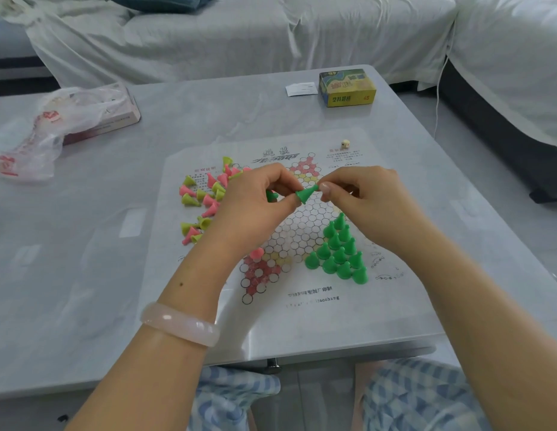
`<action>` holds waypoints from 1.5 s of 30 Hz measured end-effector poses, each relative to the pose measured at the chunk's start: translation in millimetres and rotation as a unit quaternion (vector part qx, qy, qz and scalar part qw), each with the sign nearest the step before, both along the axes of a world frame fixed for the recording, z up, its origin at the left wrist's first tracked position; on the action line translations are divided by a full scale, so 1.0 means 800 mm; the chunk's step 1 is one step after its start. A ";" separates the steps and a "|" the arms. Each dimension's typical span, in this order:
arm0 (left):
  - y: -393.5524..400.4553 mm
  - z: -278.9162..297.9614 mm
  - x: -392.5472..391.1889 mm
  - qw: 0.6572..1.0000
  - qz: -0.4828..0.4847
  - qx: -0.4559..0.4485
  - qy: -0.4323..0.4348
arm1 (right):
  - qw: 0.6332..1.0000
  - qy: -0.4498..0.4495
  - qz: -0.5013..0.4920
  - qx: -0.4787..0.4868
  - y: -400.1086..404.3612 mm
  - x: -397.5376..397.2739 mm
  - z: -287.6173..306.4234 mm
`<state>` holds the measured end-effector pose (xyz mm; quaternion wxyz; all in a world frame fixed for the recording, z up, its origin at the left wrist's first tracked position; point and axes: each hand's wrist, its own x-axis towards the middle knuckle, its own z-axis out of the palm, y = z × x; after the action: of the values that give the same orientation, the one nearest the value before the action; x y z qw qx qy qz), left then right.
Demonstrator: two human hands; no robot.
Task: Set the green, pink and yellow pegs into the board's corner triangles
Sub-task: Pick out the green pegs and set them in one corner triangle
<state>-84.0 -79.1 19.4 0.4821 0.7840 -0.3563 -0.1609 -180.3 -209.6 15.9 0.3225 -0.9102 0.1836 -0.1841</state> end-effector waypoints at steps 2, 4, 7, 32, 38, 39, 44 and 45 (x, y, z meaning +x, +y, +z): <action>0.000 -0.001 0.000 1.000 -0.002 0.000 0.004 | 0.999 -0.023 0.001 0.037 0.002 0.000 0.004; 0.000 -0.001 0.001 1.000 0.001 0.000 0.006 | 0.997 -0.034 0.007 0.069 0.004 0.000 0.006; 0.000 -0.002 0.001 1.000 0.004 0.002 0.010 | 0.994 -0.036 0.015 0.098 0.006 0.002 0.004; 0.036 0.000 0.068 0.968 0.203 0.140 -0.039 | 0.985 -0.104 -0.029 0.132 -0.009 0.000 0.025; -0.031 -0.005 0.096 0.914 0.045 0.304 -0.263 | 0.986 -0.098 -0.031 0.133 -0.012 -0.003 0.025; -0.039 -0.009 0.099 0.897 0.023 0.336 -0.286 | 0.986 -0.097 -0.032 0.135 -0.013 -0.005 0.025; -0.054 -0.024 0.098 0.863 0.047 0.395 -0.311 | 0.986 -0.084 -0.032 0.139 -0.018 -0.006 0.021; -0.052 -0.024 0.096 0.870 0.055 0.386 -0.301 | 0.986 -0.084 -0.031 0.140 -0.018 -0.006 0.021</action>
<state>-7.0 -121.0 0.1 0.0182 0.9364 -0.3502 -0.0149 -184.8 -223.9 32.8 0.4552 -0.8313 0.2077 -0.2422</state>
